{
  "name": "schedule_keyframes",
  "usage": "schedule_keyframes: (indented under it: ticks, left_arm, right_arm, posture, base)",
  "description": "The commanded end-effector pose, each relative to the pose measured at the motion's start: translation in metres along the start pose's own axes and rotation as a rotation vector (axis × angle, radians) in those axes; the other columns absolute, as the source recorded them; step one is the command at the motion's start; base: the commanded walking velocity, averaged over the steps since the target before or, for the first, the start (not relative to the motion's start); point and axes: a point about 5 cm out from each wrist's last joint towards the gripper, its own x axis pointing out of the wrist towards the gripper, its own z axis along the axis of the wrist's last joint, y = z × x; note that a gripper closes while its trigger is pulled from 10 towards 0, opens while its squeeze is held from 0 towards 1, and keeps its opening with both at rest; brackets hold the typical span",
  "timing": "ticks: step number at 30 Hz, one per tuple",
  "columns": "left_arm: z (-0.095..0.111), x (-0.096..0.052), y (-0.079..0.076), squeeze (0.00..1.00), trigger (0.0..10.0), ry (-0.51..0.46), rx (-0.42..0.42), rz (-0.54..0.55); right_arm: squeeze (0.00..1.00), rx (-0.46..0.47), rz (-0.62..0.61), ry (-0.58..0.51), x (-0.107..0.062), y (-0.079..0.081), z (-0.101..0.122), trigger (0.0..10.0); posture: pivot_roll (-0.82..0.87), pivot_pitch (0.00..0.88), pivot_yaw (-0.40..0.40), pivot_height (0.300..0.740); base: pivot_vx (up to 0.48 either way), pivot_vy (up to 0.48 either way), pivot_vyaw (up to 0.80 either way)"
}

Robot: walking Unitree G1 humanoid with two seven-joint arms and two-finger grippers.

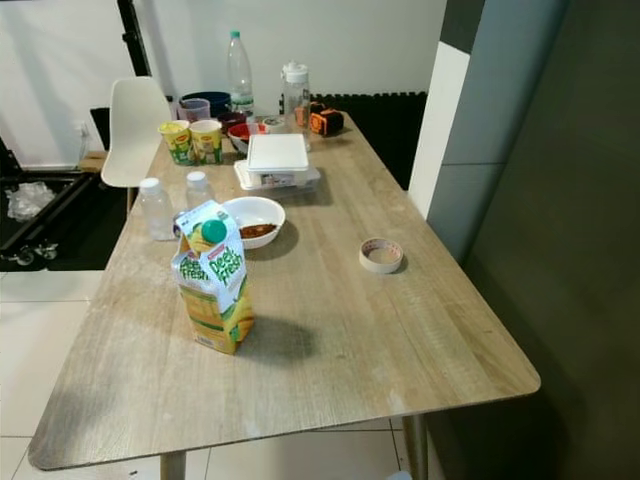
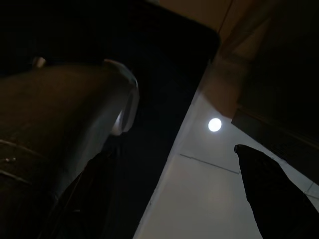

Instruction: Restocking fridge

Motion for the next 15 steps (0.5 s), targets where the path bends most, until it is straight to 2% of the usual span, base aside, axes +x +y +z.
schedule_keyframes:
  ticks: [1, 4, 6, 7, 8, 9, 10, 12, 13, 15]
  left_arm:
    - [-0.011, 0.004, -0.024, 0.00, 10.0, 0.053, -0.031, -0.152]
    - [-0.031, 0.005, -0.064, 0.00, 10.0, 0.171, -0.032, -0.397]
    - [-0.031, 0.005, -0.064, 0.00, 10.0, 0.171, -0.032, -0.397]
    - [-0.035, 0.005, -0.077, 0.00, 10.0, 0.191, -0.060, -0.468]
    - [-0.035, 0.005, -0.077, 0.00, 10.0, 0.191, -0.060, -0.468]
    - [-0.040, 0.004, -0.090, 0.00, 10.0, 0.212, -0.086, -0.533]
    - [-0.040, 0.004, -0.090, 0.00, 10.0, 0.212, -0.086, -0.533]
    - [-0.048, 0.003, -0.109, 0.00, 10.0, 0.240, -0.133, -0.623]
    - [-0.048, 0.003, -0.109, 0.00, 10.0, 0.240, -0.133, -0.623]
    - [-0.053, 0.002, -0.126, 0.00, 10.0, 0.256, -0.167, -0.689]
  right_arm:
    - [0.00, 0.017, -0.001, 0.004, 0.000, 0.000, -0.003, 10.0]
    - [0.00, 0.017, 0.000, 0.004, 0.000, 0.000, -0.003, 10.0]
    - [0.00, 0.017, 0.000, 0.004, 0.000, 0.000, -0.003, 10.0]
    - [0.00, 0.017, 0.000, 0.005, 0.000, 0.000, -0.003, 10.0]
    - [0.00, 0.017, 0.000, 0.005, 0.000, 0.000, -0.003, 10.0]
    - [0.00, 0.015, 0.001, 0.006, 0.000, 0.000, -0.003, 10.0]
    - [0.00, 0.015, 0.001, 0.006, 0.000, 0.000, -0.003, 10.0]
    - [0.00, 0.012, 0.001, 0.007, 0.000, 0.000, -0.004, 10.0]
    - [0.00, 0.012, 0.001, 0.007, 0.000, 0.000, -0.004, 10.0]
    - [0.00, 0.008, 0.000, 0.008, 0.000, 0.000, -0.004, 10.0]
  posture:
    - [-0.04, 0.000, 0.007, 0.740]
    - [-0.04, 0.000, 0.007, 0.740]
    - [-0.04, 0.000, 0.007, 0.740]
    - [-0.04, 0.000, 0.009, 0.740]
    - [-0.04, 0.000, 0.009, 0.740]
    - [-0.04, 0.000, 0.009, 0.740]
    - [-0.04, 0.000, 0.009, 0.740]
    - [-0.04, 0.000, 0.007, 0.740]
    - [-0.04, 0.000, 0.007, 0.740]
    - [-0.04, 0.000, 0.005, 0.740]
  base:
    - [0.000, 0.000, 0.00]
    - [0.000, 0.000, 0.00]
    - [0.000, 0.000, 0.00]
    - [0.000, 0.000, 0.00]
    - [0.000, 0.000, 0.00]
    - [0.000, 0.000, 0.00]
    - [0.000, 0.000, 0.00]
    - [0.000, 0.000, 0.00]
    - [0.000, 0.000, 0.00]
    - [0.000, 0.000, 0.00]
